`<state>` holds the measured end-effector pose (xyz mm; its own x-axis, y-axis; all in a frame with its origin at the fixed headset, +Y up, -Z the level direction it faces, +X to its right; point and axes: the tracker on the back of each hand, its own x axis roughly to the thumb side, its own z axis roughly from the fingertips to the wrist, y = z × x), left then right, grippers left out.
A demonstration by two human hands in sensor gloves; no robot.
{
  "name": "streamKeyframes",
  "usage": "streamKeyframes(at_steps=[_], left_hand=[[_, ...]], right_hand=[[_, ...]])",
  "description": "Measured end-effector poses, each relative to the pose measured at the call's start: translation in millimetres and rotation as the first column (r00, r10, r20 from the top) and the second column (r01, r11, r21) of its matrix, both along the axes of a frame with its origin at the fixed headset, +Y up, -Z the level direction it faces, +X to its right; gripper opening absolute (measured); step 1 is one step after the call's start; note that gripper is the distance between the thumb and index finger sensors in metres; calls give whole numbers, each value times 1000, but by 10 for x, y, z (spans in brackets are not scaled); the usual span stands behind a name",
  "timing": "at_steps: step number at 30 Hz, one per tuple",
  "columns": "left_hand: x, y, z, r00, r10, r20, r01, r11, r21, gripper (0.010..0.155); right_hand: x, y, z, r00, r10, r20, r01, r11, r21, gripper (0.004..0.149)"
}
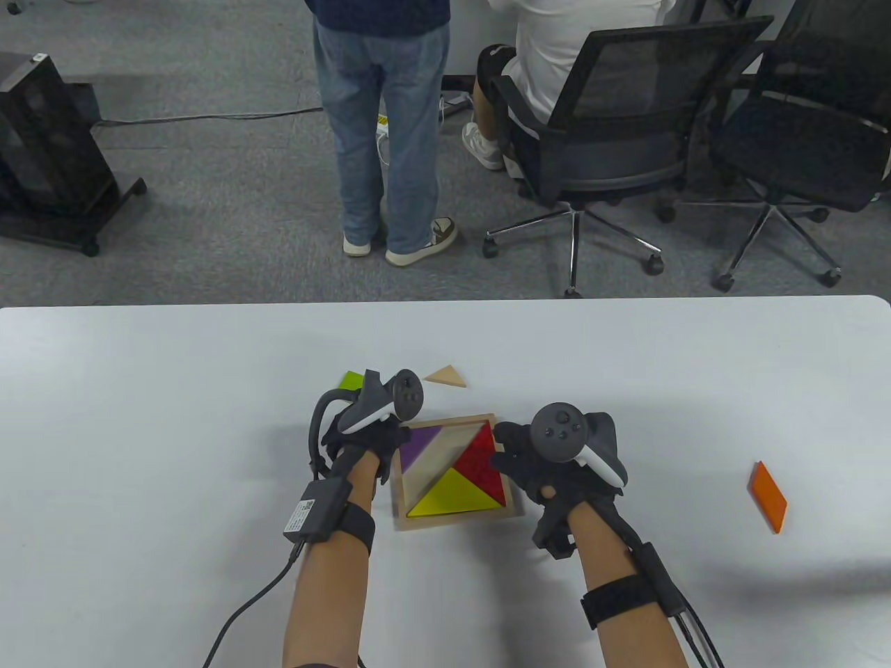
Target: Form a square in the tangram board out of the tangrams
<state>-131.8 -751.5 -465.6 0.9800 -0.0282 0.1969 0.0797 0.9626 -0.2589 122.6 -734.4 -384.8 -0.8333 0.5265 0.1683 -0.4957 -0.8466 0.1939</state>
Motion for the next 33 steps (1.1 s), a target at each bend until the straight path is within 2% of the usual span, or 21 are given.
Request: streamKeyframes(at_steps=[5,12,19,25,30,33], left_hand=[[-22,31,3,1000,-23,-2,23,999,48,53],[-138,233,-5,998,43,-36,-38,992,118,56],[-297,410,-119,988,66,-141,-45,988,147,64],[-429,340,-264,973,56,-224,-40,996,75,70],[-482,176,-386,957,71,-282,-63,997,36,76],[-485,67,-455,951,27,-307,-34,999,-16,80]], right_hand=[[7,4,0,1000,4,1,-4,1000,1,62],[24,6,1,1000,11,3,-11,1000,2,62],[58,-8,-8,1000,7,9,-7,1000,-3,62],[95,-6,-14,1000,-5,17,5,1000,-4,62],[112,-26,-13,1000,-2,22,2,1000,-10,62],[118,-36,-11,1000,2,25,-2,1000,-12,62]])
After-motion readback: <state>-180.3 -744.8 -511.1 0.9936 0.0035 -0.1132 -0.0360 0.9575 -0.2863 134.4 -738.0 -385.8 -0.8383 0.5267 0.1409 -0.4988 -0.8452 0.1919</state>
